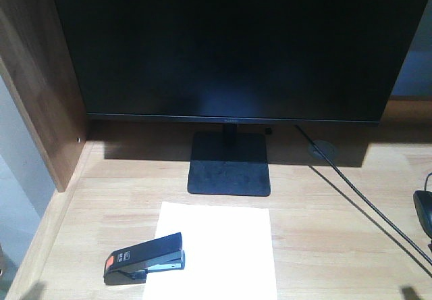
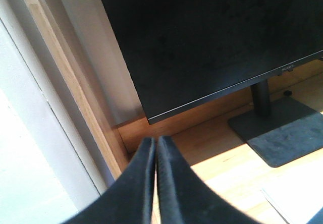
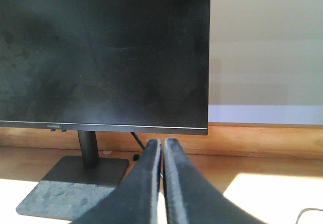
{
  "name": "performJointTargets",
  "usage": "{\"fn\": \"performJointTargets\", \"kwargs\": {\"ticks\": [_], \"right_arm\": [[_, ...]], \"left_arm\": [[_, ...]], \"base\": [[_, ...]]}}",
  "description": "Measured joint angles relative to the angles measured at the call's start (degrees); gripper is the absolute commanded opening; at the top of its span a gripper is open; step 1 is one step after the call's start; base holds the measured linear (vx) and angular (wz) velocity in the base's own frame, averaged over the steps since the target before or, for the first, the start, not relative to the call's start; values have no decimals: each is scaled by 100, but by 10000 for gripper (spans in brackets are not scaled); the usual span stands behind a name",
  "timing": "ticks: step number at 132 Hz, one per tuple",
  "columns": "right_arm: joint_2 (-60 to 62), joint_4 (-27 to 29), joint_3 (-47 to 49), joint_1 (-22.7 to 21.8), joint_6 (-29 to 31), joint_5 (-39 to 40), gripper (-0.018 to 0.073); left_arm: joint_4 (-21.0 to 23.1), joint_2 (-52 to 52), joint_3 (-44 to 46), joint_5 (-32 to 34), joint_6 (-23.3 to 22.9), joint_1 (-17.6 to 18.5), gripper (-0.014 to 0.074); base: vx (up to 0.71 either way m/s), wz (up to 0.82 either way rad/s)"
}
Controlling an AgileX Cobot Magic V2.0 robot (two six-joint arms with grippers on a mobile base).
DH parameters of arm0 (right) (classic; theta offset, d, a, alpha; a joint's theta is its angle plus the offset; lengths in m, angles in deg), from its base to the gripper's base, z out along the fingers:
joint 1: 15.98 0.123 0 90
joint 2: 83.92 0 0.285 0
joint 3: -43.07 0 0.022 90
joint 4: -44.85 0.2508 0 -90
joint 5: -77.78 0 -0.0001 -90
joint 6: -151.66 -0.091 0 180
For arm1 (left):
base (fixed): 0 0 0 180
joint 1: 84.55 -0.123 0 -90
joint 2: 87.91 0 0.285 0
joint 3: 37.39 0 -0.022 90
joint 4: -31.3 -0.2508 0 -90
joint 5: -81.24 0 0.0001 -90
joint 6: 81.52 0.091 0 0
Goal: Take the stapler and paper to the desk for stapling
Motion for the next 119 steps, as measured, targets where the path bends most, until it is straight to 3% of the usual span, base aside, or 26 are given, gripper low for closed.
{"fn": "performJointTargets", "kwargs": {"ticks": [51, 66, 79, 104, 119], "right_arm": [[0, 0, 0, 0, 0, 0, -7], [0, 0, 0, 0, 0, 0, -7], [0, 0, 0, 0, 0, 0, -7], [0, 0, 0, 0, 0, 0, -7], [0, 0, 0, 0, 0, 0, -7]], "left_arm": [[92, 0, -4, -17, -53, 0, -6], [450, 0, -4, -17, -453, 0, -6], [497, 7, -4, -17, -736, 0, -6], [-17, 253, -4, -126, -1521, -8, -6], [-103, 532, -64, -276, -1652, -213, -6]], "base": [[0, 0], [0, 0], [0, 0], [0, 0], [0, 0]]}}
